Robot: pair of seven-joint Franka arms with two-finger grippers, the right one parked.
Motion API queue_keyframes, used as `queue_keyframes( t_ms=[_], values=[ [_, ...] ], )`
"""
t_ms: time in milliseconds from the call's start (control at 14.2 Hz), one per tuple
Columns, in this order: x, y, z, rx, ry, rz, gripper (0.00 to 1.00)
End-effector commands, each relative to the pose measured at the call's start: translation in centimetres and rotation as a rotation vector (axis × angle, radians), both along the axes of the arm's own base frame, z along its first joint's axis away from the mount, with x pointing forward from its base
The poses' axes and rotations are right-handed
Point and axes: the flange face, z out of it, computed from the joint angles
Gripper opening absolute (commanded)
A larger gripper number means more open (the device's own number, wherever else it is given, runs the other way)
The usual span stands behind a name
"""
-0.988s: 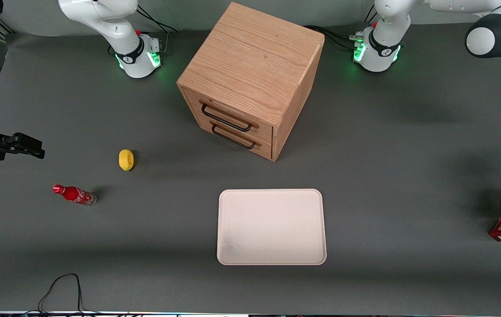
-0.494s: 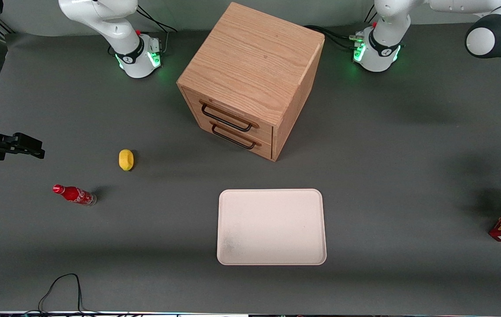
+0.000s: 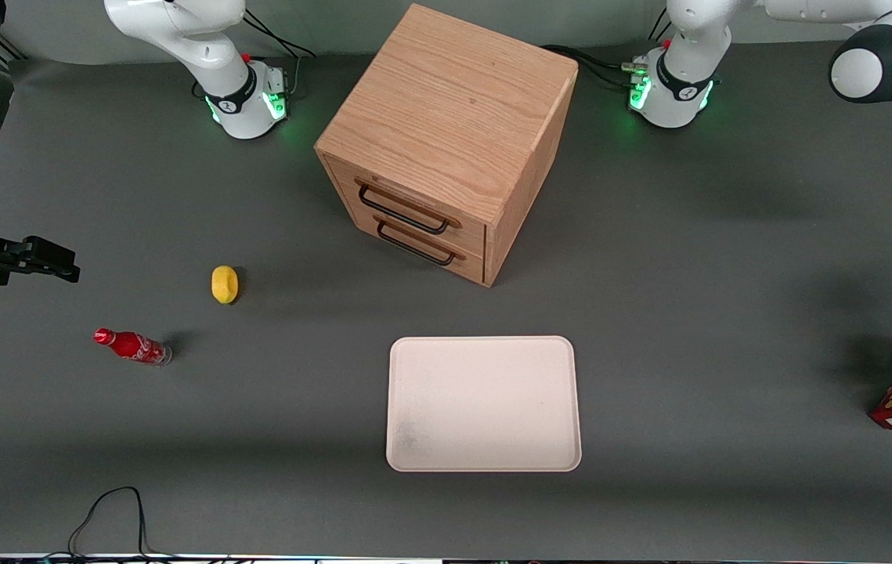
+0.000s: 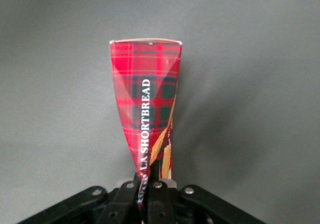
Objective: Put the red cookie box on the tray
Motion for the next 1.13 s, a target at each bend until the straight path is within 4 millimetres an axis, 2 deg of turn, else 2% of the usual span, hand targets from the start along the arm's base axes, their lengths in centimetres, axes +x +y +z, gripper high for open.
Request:
queue_keyframes(
  t_ms=[0,71,353,565,635,918,1059],
  values=[
    [-0.3,-0.9,5.5,-0.013,0.015,-0.009,0.00],
    [-0.4,-1.2,7.2,-0.017,0.023,-0.013,0.00],
    [-1.7,-1.6,16.6,-0.029,0.053,-0.016,0.00],
    [-4.1,-1.9,25.2,0.002,0.019,-0.006,0.00],
    [-4.9,-2.2,27.3,0.008,0.015,-0.004,0.00],
    [-6.8,-2.5,31.6,0.019,-0.005,0.005,0.00],
    [-7.5,-2.9,32.6,0.009,0.008,0.054,0.00]
  ],
)
